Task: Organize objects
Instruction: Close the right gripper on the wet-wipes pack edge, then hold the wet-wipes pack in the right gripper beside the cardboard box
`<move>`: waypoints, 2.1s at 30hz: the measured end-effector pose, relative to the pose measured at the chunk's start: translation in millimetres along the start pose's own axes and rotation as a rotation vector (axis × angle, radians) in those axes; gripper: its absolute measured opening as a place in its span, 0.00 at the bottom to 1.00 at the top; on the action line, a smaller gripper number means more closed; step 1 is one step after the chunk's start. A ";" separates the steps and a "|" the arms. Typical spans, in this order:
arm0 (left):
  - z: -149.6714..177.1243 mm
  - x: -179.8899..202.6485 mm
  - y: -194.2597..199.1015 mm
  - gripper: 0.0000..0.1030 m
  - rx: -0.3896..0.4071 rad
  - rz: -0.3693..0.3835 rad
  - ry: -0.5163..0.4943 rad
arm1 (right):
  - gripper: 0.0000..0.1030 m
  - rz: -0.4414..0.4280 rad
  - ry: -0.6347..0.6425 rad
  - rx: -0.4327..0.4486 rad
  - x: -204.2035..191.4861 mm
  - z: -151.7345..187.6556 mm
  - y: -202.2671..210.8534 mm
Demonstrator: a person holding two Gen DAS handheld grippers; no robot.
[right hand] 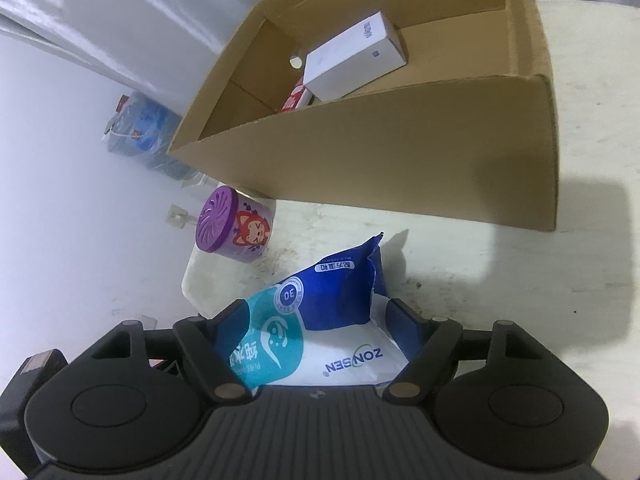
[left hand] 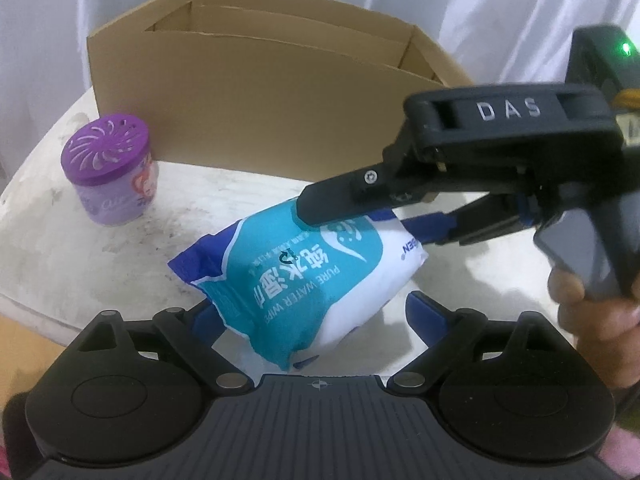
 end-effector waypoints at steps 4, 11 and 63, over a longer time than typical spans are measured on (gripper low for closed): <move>2.1 3.7 -0.2 0.86 0.001 -0.026 -0.021 | 0.75 0.008 0.012 0.000 -1.9 0.4 -0.3; 5.6 7.4 1.6 0.84 0.007 -0.068 -0.048 | 0.75 0.016 0.025 -0.001 -3.3 0.6 -1.2; -4.9 12.8 -20.1 0.90 -0.035 -0.076 -0.027 | 0.74 0.048 0.068 0.039 -2.3 8.3 1.8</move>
Point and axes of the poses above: each gripper's, at about its wrist camera, not at the fingertips, and y roughly against the way its jaws point, x to its right, z to its underside, the point moved 1 cm from there along -y, roughly the way its jaws point, and after that the axes turned 1 degree about x, right-handed, at the moved point
